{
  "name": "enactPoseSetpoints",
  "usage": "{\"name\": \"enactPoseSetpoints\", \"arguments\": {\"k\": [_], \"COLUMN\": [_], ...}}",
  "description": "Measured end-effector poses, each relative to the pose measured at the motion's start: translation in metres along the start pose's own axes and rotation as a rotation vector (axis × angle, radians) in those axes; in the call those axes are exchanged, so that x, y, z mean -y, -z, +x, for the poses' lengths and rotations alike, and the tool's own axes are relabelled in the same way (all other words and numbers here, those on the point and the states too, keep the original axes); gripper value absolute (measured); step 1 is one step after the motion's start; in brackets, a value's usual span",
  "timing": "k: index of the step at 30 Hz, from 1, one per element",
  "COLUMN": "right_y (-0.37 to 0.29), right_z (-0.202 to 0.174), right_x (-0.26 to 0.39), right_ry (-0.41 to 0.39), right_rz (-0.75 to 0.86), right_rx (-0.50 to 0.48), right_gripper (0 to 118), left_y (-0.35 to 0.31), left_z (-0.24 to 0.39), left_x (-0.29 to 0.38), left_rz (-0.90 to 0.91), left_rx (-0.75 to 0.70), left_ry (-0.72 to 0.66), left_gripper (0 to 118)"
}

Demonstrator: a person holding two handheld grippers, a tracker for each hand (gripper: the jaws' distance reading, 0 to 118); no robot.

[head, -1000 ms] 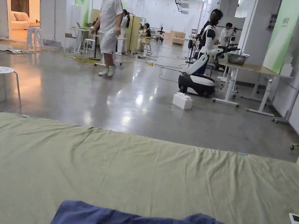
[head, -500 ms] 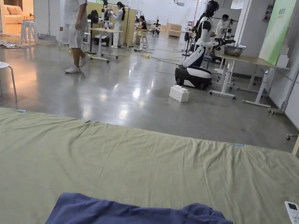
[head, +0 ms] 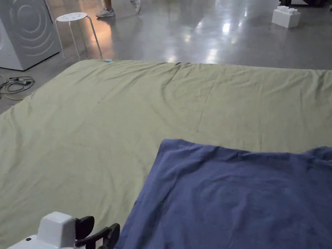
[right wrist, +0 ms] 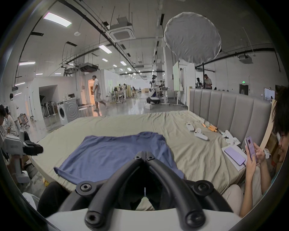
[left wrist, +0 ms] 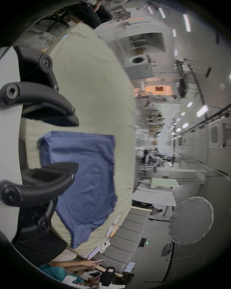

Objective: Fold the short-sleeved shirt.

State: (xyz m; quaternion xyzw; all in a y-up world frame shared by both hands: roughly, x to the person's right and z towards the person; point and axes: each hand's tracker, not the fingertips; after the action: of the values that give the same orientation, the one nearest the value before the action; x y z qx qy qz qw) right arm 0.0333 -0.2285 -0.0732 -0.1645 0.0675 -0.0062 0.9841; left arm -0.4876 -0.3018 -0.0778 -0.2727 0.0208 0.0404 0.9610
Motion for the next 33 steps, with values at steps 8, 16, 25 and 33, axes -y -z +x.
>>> {"name": "enactPoseSetpoints", "arguments": {"k": [8, 16, 25, 33], "right_y": [0.003, 0.002, 0.003, 0.057], "right_z": [0.001, 0.010, 0.035, 0.086], "right_x": [0.007, 0.015, 0.030, 0.090], "right_ry": [-0.004, 0.041, 0.026, 0.024], "right_rz": [-0.042, -0.071, -0.106, -0.325], "right_rx": [0.007, 0.020, 0.085, 0.170], "right_gripper": [0, 0, 6, 81], "left_y": [0.062, 0.084, 0.100, 0.104], "left_z": [-0.033, -0.021, -0.004, 0.005], "left_x": [0.048, 0.060, 0.056, 0.057], "left_rz": [-0.430, -0.539, -0.360, -0.382], "left_rx": [-0.188, -0.222, 0.041, 0.017], "left_ry": [0.279, 0.306, -0.004, 0.056], "left_gripper": [65, 19, 17, 17]}}
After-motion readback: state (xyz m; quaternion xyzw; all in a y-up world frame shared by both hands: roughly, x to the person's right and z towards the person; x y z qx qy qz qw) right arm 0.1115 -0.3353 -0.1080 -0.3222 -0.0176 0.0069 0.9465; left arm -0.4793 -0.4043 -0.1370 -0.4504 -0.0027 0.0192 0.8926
